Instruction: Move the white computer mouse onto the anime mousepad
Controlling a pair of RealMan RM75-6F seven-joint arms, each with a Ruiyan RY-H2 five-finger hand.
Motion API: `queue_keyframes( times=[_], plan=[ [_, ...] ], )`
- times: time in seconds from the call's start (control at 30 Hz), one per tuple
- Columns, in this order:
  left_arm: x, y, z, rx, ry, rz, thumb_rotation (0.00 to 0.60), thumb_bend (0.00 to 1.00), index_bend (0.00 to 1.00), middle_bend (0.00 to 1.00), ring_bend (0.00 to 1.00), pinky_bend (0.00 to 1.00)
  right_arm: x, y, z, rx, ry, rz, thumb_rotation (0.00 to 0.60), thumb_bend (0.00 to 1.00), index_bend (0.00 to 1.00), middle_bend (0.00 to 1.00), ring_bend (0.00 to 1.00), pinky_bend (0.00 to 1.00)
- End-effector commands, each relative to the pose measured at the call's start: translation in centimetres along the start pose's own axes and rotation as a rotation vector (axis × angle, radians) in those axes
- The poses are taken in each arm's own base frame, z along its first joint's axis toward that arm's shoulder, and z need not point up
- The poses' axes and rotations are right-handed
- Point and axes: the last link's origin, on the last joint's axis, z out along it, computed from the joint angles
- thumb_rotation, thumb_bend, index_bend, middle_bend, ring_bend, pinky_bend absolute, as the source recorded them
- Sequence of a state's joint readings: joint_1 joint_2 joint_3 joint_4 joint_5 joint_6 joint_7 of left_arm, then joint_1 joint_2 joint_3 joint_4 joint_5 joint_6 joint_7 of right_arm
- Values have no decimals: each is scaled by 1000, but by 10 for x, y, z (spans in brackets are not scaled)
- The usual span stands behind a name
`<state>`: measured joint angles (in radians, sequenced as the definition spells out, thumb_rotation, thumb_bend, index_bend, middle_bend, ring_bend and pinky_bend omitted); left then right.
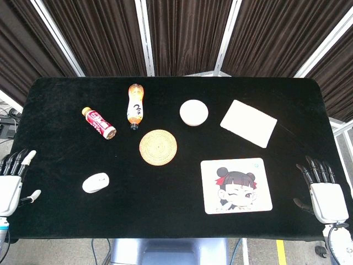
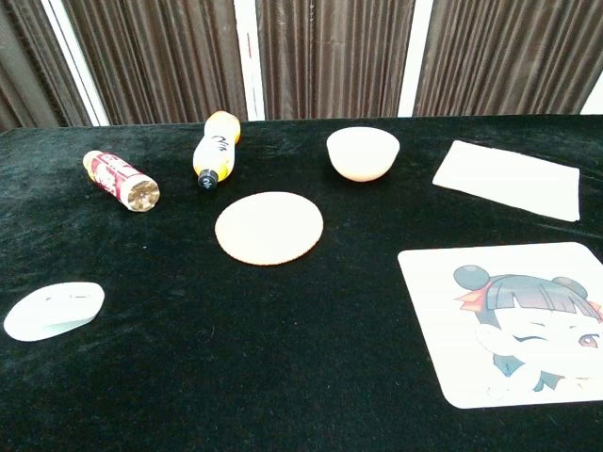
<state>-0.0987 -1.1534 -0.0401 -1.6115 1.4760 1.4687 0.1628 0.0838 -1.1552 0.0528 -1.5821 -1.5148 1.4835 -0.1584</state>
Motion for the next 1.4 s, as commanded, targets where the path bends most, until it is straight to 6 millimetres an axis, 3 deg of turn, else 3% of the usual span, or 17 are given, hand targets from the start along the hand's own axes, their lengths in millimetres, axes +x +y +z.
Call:
queue_keyframes(
  times=[0.03,0.6,1.1,1.3,1.4],
  plan=[
    [-1,1,0,-1,-8,0,600,175,0,0,0,0,0,0,0,3,-3,-4,600,23,148,0,0,0],
    [-12,18,1,-30,-60,-15,600,172,11,0,0,0,-4,-4,0,21,-29,-14,600,32,148,0,0,0],
    [-43,78,25,-24,-160,27,600,175,222,0,0,0,-3,-9,-6,43,-42,-1,600,35,148,0,0,0],
    [-53,100,32,-9,-205,32,600,173,225,0,0,0,-2,-12,-8,55,-38,0,600,36,148,0,0,0],
    [-56,106,34,5,-218,32,600,174,178,0,0,0,0,-14,-9,62,-32,5,600,36,148,0,0,0]
  ],
)
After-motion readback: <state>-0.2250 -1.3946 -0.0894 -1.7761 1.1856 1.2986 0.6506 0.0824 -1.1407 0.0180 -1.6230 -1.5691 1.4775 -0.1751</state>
